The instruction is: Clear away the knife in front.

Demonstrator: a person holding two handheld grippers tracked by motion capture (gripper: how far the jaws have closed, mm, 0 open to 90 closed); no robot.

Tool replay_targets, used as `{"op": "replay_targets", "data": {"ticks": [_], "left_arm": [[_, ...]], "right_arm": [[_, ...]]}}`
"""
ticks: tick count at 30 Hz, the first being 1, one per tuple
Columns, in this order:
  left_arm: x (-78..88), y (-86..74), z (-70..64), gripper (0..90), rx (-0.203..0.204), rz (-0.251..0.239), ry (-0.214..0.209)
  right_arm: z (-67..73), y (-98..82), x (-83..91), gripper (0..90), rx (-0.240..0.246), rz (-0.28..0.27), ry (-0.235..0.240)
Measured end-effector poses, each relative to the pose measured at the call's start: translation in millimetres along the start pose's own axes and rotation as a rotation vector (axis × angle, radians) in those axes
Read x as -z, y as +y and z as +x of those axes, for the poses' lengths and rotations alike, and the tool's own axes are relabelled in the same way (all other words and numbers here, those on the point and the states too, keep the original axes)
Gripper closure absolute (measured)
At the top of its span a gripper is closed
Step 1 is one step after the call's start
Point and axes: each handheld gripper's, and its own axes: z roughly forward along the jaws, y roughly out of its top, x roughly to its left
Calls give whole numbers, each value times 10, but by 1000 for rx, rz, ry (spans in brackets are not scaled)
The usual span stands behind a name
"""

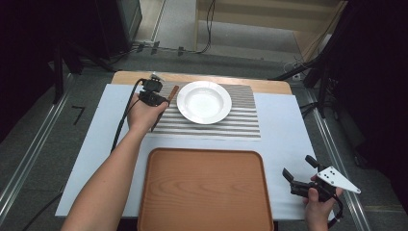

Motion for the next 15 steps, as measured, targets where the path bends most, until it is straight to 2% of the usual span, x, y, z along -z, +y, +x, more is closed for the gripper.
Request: {"op": "replay_targets", "data": {"ticks": [5,9,10,15], "left_arm": [[83,-60,-40,772,-21,-12,0],[143,-118,-73,772,-32,-22,-10],[179,-152,-90,772,-35,-29,-25],[248,-215,-131,772,-46,-48,-29]], "right_arm": [[-1,0,1,0,0,0,0],[2,0,-2,0,0,0,-2],[3,-1,-2,0,1,0,-3],[6,-1,-1,0,-1,2,-3]]}}
